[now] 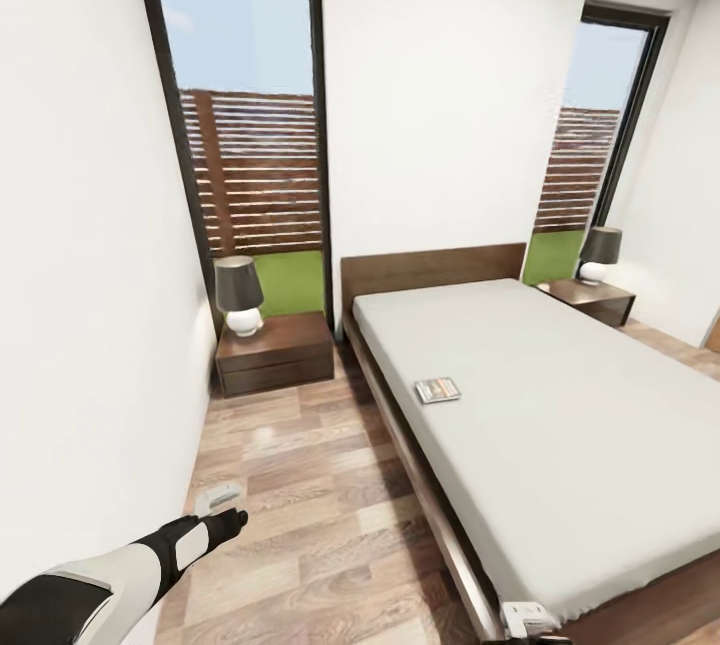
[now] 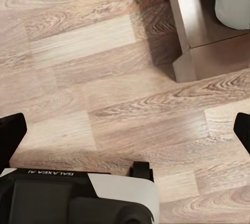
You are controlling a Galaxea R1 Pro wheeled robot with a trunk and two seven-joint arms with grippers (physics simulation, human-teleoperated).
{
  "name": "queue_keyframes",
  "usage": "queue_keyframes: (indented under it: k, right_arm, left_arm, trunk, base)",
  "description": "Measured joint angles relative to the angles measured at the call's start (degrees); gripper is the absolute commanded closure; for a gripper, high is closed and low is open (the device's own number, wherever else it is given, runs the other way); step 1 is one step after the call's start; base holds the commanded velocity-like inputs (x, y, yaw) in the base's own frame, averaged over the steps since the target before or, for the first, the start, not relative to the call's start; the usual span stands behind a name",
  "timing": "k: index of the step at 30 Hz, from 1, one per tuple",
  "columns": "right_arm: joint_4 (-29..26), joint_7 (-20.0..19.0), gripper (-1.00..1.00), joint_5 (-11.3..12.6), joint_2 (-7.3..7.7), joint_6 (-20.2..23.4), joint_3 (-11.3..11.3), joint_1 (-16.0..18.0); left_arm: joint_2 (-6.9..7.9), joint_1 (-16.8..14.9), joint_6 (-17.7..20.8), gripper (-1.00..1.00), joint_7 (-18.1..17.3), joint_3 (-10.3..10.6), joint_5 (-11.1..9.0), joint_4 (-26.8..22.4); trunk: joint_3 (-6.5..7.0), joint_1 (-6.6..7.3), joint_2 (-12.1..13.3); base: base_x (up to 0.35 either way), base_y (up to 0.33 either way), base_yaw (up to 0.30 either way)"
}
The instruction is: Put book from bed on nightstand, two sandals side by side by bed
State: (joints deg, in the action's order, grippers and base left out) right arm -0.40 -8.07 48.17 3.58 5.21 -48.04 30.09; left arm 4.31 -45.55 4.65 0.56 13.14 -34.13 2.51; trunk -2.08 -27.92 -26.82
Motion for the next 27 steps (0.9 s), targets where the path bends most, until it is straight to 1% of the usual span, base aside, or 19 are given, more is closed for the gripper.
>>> queue_keyframes:
  k: [19, 23, 27]
  right_arm:
    - [0.0, 0.0, -1.00, 0.0, -0.04, 0.0, 0.0, 0.0]
    - [0.0, 0.1, -1.00, 0.0, -0.01, 0.0, 0.0, 0.0]
    - [0.0, 0.1, -1.00, 0.0, 0.00, 0.0, 0.0, 0.0]
  left_arm:
    - [0.00, 0.0, 0.0, -1.00, 0.0, 0.0, 0.0, 0.0]
    - [0.00, 0.0, 0.0, -1.00, 0.0, 0.0, 0.0, 0.0]
    - [-0.01, 0.0, 0.0, -1.00, 0.0, 0.0, 0.0, 0.0]
  trunk:
    - [-0.02, 0.00, 0.0]
    - [-0.02, 0.01, 0.0]
    - [-0.02, 0.01, 0.0]
  base:
    - [0.289, 0.202, 0.000]
    - [0.322, 0.091, -0.009]
    - [0.339, 0.018, -0.192]
